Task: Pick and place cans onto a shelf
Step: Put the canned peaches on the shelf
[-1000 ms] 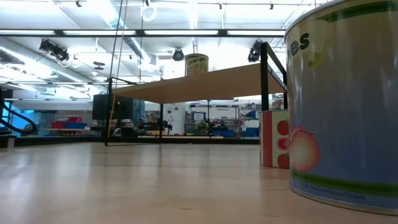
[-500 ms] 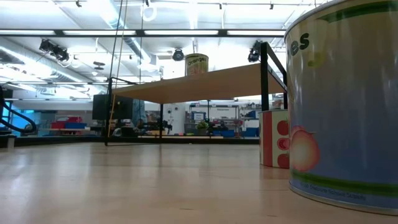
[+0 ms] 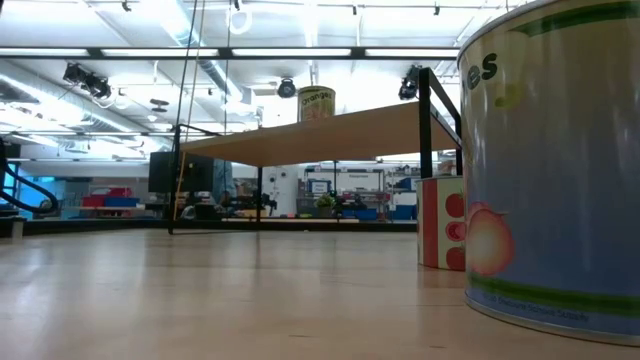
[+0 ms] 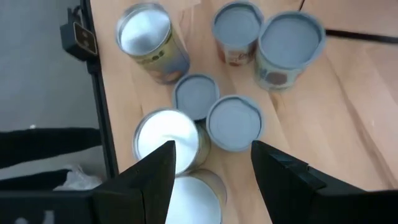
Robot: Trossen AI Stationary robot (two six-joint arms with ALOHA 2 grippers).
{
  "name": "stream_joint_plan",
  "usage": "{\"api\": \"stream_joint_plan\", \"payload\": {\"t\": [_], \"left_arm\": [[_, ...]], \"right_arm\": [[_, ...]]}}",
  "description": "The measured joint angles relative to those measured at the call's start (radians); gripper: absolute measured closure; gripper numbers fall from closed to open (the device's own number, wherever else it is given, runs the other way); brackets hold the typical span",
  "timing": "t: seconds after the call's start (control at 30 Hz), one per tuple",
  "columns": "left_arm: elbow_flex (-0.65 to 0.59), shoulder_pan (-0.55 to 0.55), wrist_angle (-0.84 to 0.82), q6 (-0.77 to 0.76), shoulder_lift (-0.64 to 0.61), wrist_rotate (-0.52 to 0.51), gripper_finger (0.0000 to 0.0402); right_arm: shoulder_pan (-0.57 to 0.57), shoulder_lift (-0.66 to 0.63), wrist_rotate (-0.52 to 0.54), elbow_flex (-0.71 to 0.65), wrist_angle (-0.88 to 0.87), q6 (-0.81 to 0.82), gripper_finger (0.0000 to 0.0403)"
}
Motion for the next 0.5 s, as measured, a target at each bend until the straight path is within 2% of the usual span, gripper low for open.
{"api": "stream_joint_plan", "payload": {"t": [0.23, 0.5], "left_arm": [[-0.039, 0.002, 0.068, -0.028, 0.016, -0.033, 0.0006], [-0.043, -0.010, 0.098, 0.094, 0.057, -0.086, 0.0006]], "right_arm": [[0.001, -0.015, 0.005, 0.000, -0.016, -0.003, 0.0186], [0.003, -0.058, 0.063, 0.000, -0.033, -0.001, 0.0186]]}}
